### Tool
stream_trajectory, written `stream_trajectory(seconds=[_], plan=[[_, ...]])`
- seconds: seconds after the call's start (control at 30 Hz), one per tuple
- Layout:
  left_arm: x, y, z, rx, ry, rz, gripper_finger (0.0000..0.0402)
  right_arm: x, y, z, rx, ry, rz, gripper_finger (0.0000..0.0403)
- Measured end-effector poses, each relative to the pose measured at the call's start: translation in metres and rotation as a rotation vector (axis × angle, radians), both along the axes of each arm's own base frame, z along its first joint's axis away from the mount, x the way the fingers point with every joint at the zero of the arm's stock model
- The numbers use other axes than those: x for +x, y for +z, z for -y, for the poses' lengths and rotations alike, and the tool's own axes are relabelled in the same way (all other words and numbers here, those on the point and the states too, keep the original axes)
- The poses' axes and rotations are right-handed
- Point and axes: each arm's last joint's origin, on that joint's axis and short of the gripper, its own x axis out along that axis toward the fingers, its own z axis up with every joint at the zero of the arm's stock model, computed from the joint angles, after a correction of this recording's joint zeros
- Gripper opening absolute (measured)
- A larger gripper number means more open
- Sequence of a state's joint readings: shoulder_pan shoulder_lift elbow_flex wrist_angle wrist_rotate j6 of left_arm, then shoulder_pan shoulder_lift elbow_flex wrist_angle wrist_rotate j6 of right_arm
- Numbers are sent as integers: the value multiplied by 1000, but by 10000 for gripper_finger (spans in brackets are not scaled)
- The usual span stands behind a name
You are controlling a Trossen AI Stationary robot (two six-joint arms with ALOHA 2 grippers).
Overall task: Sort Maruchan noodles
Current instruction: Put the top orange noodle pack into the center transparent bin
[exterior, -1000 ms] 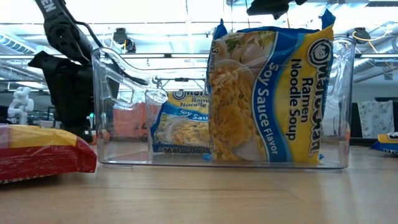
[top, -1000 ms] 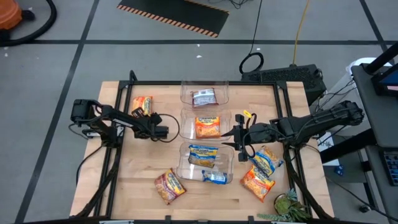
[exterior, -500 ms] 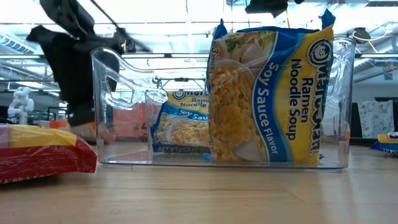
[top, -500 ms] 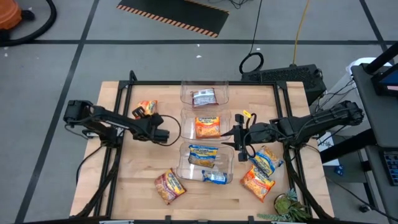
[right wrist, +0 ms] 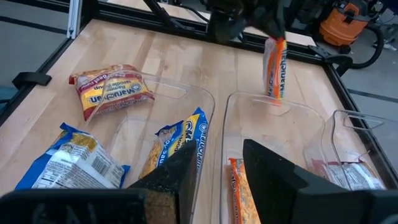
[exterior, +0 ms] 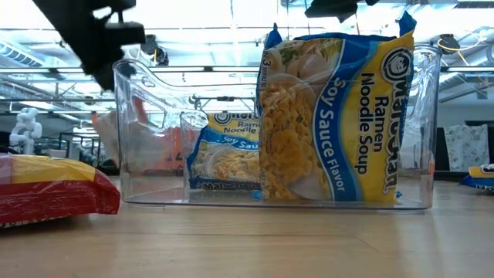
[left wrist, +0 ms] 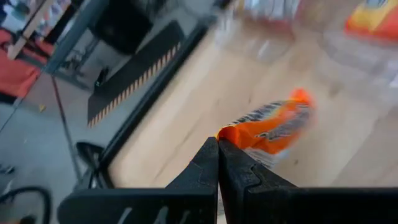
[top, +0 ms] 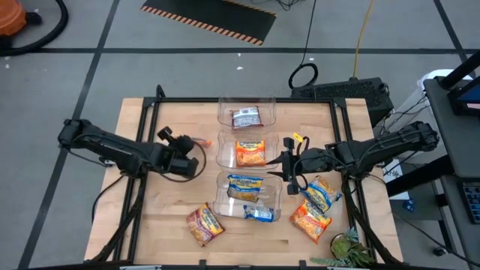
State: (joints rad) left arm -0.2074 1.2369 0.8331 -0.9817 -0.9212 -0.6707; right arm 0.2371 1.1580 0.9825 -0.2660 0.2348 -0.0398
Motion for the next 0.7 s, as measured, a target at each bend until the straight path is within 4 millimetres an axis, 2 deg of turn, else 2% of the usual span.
stream_trajectory(seconds=[0.47,0.7], plan=[[6,62,4,113,-63,141,0,-1,-2,0,-6,0,-28,123],[25,96,8,123,-175,250,0,-2,-4,1,-11,0,-50,123]])
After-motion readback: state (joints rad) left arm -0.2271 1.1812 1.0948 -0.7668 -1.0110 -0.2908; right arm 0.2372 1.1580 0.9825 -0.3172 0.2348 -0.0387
